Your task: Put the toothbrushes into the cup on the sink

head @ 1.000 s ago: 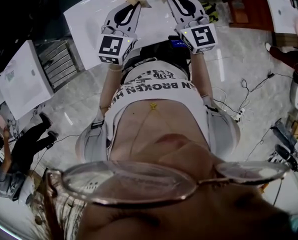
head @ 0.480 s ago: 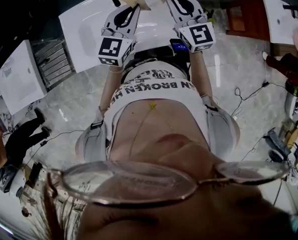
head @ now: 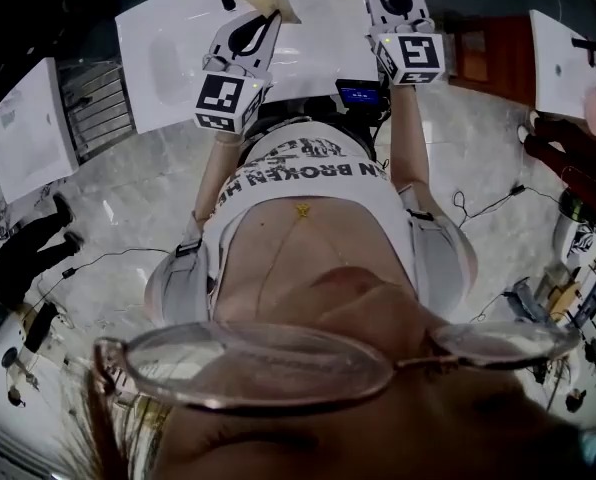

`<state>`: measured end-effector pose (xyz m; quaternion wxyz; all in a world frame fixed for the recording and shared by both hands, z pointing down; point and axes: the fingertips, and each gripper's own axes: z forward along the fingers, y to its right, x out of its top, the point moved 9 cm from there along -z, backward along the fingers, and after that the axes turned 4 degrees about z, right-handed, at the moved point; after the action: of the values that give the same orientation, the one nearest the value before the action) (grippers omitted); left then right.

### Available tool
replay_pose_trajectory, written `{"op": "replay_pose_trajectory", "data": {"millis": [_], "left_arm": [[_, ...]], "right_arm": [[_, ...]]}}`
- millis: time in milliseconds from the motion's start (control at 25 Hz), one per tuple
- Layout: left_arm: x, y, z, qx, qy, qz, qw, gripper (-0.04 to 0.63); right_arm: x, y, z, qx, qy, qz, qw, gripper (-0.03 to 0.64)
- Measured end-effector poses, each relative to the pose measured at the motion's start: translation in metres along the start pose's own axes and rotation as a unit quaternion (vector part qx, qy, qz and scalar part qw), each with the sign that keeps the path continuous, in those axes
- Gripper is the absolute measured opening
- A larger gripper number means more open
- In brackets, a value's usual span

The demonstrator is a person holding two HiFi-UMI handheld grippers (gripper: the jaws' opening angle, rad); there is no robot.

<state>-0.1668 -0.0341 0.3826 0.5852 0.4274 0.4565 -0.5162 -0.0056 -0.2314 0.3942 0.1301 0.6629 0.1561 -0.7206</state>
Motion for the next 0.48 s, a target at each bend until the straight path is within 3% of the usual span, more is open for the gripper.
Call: {"op": "replay_pose_trajectory", "data": {"millis": [480], "left_arm": [[-0.014,0.002,-0.006,0.036,-0.019,-0.022,0.9989,0.018]], "right_arm": [[-0.070,0.060,0.038,-0.034,-0.008,0.054,0.998,0.049]]}}
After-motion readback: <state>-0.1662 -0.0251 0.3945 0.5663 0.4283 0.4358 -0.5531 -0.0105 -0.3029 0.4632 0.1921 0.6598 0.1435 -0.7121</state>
